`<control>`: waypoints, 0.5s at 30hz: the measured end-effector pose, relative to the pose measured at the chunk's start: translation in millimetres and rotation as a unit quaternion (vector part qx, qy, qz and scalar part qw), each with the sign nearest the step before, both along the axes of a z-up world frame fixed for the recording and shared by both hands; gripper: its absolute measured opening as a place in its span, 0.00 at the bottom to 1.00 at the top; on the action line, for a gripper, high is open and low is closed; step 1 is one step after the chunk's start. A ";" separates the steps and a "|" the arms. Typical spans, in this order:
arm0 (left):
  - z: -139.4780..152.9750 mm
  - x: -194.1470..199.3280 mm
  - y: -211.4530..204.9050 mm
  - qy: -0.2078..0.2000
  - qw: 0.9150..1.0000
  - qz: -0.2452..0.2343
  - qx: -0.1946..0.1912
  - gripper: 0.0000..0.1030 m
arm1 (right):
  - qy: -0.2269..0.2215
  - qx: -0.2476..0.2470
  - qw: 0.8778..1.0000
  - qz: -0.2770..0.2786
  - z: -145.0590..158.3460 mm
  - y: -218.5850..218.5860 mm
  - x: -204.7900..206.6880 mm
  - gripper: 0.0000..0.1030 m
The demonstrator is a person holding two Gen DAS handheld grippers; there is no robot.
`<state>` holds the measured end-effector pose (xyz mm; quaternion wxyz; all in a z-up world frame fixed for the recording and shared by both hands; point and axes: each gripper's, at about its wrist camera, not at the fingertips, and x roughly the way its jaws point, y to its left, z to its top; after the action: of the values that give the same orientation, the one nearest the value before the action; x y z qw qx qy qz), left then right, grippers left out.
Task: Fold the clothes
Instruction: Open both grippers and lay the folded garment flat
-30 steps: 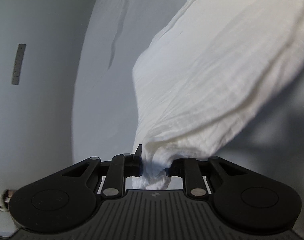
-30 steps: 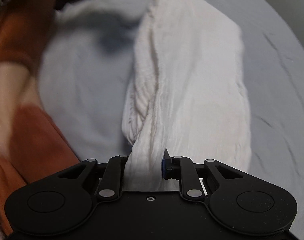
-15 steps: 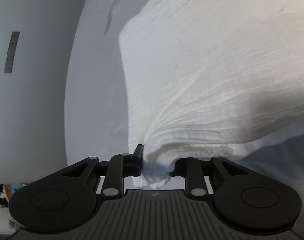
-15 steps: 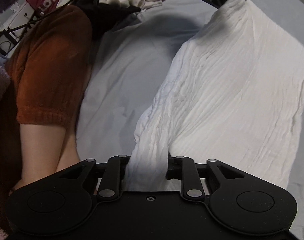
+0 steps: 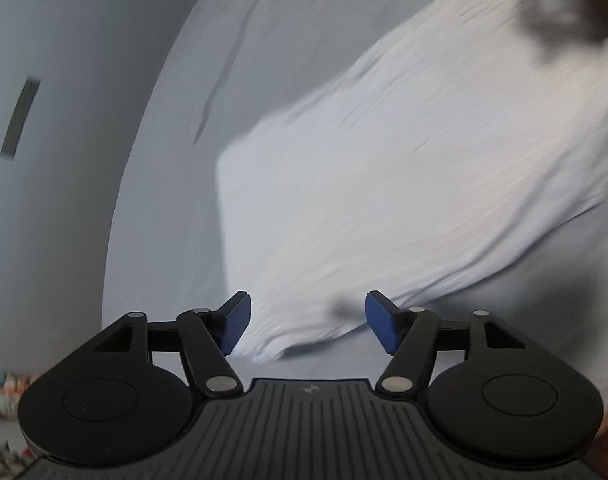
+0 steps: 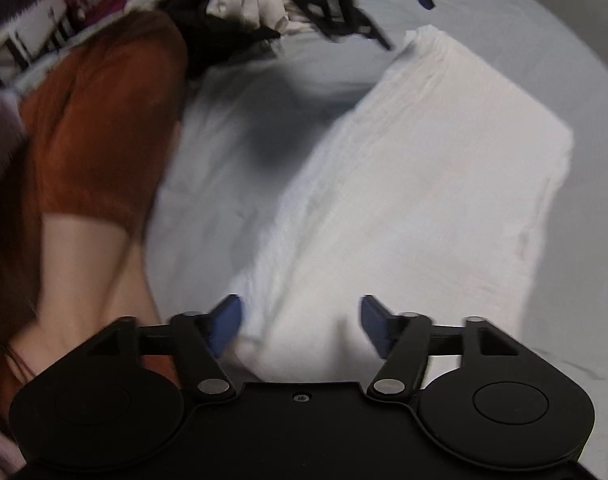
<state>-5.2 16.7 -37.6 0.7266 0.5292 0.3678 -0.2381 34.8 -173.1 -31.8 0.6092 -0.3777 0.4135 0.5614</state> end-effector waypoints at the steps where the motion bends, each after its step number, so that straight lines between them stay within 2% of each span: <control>1: 5.5 -11.6 -13.3 0.003 1.000 -0.018 -0.008 0.61 | -0.021 -0.006 1.000 0.008 2.0 -6.8 -3.9 0.73; 5: 7.2 -68.4 -59.7 0.006 0.995 -0.094 -0.031 0.65 | -0.099 -0.038 0.994 0.042 -3.8 -30.1 -18.8 0.74; 8: -6.5 -86.8 -90.1 0.030 0.990 -0.127 -0.051 0.68 | -0.121 -0.055 0.990 0.055 -19.4 -40.2 -27.1 0.74; 11: -33.2 -91.2 -118.1 0.048 0.989 -0.122 -0.074 0.69 | -0.134 -0.058 0.987 0.067 -34.5 -46.6 -32.9 0.74; 15: -59.9 -86.7 -144.9 0.051 0.991 -0.087 -0.087 0.69 | -0.133 -0.045 0.987 0.073 -48.2 -48.2 -33.4 0.74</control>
<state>-91.9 -128.2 -97.5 0.7268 0.4809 0.3344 -0.3586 1.4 -221.3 -80.0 0.5986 -0.5052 0.3253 0.5298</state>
